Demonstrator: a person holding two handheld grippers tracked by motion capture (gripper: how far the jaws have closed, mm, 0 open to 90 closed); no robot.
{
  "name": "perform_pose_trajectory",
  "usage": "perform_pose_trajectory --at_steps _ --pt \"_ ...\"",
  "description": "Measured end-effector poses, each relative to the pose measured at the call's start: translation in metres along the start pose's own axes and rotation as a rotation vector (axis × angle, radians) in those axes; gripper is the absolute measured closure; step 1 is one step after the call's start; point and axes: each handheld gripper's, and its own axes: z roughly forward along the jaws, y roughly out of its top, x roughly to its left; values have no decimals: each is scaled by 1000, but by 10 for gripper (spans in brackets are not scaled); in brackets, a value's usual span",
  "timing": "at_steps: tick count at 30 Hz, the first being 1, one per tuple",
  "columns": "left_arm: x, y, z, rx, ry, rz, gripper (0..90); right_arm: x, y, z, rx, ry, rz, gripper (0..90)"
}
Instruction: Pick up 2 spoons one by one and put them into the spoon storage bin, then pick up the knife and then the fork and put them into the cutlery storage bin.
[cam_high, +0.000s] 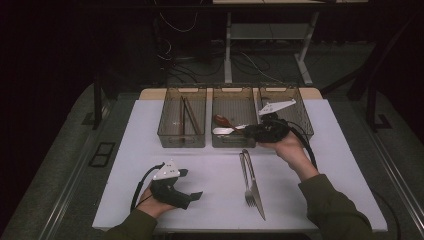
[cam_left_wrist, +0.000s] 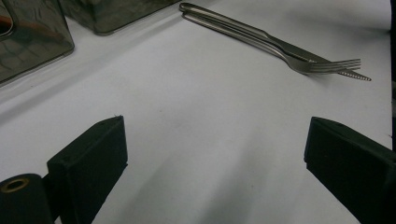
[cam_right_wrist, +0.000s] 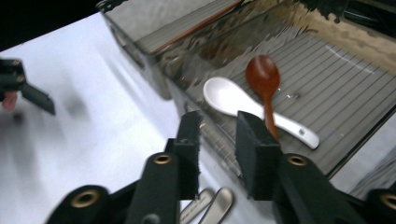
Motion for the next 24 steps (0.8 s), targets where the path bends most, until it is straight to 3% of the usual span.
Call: perform_pose_trajectory --at_steps 7,24 --pt "1 0 -1 -1 2 -3 53 9 -22 -4 0 29 -7 894" --pt "0 0 -2 -2 10 -2 54 35 -71 3 167 81 -62 895"
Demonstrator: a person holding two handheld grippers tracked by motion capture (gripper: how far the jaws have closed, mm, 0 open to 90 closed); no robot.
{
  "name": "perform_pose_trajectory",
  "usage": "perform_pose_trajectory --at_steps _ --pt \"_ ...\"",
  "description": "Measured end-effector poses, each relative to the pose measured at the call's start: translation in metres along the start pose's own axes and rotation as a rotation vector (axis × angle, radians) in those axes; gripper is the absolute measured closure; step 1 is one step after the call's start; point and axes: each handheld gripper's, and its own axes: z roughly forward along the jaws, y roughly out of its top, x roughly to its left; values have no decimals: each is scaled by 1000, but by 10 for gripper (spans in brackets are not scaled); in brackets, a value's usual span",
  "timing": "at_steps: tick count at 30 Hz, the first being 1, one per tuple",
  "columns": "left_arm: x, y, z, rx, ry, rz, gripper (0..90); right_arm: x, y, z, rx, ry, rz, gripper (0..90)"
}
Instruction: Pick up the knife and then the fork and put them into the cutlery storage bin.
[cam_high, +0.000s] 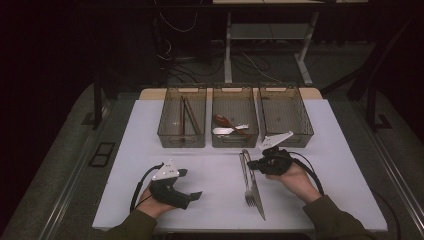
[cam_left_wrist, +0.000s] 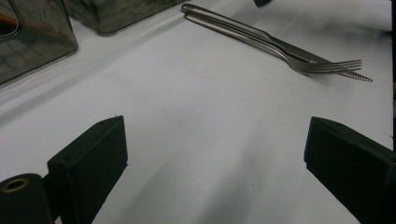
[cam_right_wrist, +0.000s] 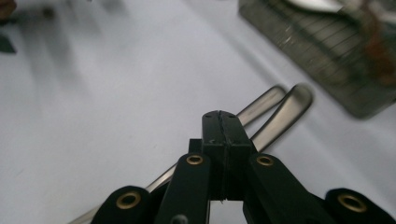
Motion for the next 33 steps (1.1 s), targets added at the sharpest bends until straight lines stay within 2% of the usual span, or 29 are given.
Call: perform_pose_trajectory --at_steps 8,10,15,18,20,26,33 --pt "-1 0 0 1 1 4 54 18 -14 9 82 -4 -48 896" --pt "0 0 0 4 1 4 54 21 -16 11 93 -5 -48 896" --pt "-1 0 0 2 0 5 54 27 -16 17 126 -27 -67 897" --pt "0 0 0 5 0 2 54 31 -15 17 136 -55 -81 897" --pt "0 0 0 4 0 3 54 31 -15 17 149 -68 -102 898" --pt "0 0 0 2 2 3 54 30 -15 15 169 -79 -106 898" --pt "-1 0 0 3 0 4 54 23 -21 7 194 -134 -112 898"
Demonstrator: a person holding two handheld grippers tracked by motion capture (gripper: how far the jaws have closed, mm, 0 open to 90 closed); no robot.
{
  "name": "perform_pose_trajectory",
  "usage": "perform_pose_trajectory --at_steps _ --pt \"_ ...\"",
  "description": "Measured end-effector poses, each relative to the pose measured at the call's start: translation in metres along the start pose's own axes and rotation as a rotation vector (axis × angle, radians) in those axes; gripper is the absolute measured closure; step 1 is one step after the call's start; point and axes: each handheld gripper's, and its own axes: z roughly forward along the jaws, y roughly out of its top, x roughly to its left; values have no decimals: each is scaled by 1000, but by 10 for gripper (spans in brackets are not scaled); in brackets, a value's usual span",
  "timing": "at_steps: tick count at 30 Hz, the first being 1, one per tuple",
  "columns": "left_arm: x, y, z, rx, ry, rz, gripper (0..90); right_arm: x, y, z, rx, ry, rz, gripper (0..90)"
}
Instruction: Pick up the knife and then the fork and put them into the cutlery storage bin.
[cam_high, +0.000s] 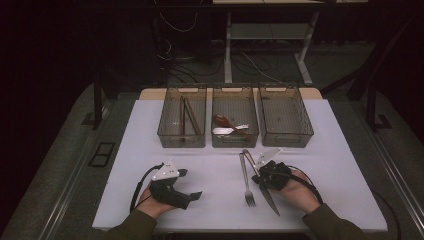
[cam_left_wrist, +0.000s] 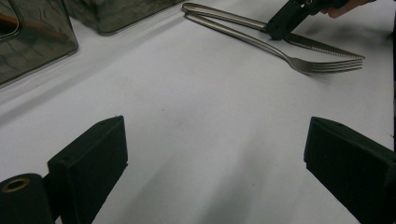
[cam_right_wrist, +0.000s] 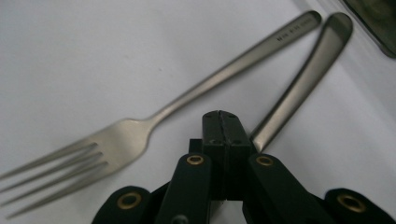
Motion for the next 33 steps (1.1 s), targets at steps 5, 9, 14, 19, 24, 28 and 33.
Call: perform_pose_trajectory --at_steps 5,9,14,19,24,28,33 --pt "0 0 0 0 0 -1 54 -8 -6 -4 17 -33 23 898" --pt "0 0 0 0 0 0 54 -17 -11 -7 20 -54 52 898" --pt "0 0 0 -1 0 1 54 -29 -16 -10 29 -85 74 898" --pt "0 0 0 -1 0 2 54 -42 -18 -11 39 -114 88 898" --pt "0 0 0 -2 0 0 54 -52 -22 -12 32 -95 111 898" --pt "0 0 0 -3 -2 1 54 -60 -22 -20 3 -50 139 879" --pt "0 0 1 4 -2 1 54 -73 -16 -36 1 -19 162 723"
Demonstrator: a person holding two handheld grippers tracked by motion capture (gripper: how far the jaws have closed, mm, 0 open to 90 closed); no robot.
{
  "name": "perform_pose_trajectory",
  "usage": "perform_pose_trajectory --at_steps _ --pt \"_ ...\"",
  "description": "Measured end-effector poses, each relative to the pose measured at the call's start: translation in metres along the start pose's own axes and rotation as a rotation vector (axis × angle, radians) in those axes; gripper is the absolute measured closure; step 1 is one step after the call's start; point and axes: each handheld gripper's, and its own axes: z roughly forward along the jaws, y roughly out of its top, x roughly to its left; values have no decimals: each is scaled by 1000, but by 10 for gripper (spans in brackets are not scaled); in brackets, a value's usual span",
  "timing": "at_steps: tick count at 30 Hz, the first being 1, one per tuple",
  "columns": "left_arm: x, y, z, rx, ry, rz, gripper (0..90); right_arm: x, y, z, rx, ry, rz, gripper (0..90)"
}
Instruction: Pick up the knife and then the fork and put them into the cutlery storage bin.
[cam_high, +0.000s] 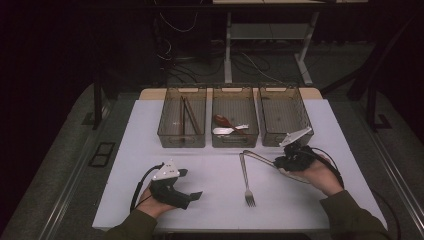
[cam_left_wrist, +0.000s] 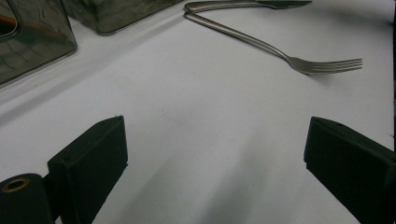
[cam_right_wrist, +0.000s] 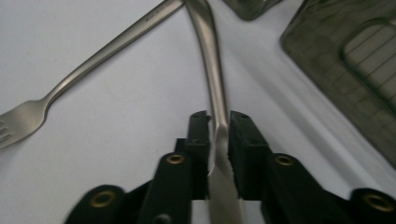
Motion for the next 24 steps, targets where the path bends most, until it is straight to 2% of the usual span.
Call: perform_pose_trajectory --at_steps 4,8,14,17,21,24 --pt "0 0 0 -2 1 -2 54 -7 12 0 45 12 1 642" --pt "0 0 0 -3 0 -3 54 -9 28 7 145 34 -5 541" --pt "0 0 0 -6 1 -6 54 -7 46 22 242 67 -77 607" --pt "0 0 0 -5 0 -5 54 -5 52 28 280 45 -111 619" --pt "0 0 0 -4 -1 -6 54 -8 57 33 321 37 -124 652" --pt "0 0 0 -5 -1 -6 54 -8 59 35 342 63 -122 668"
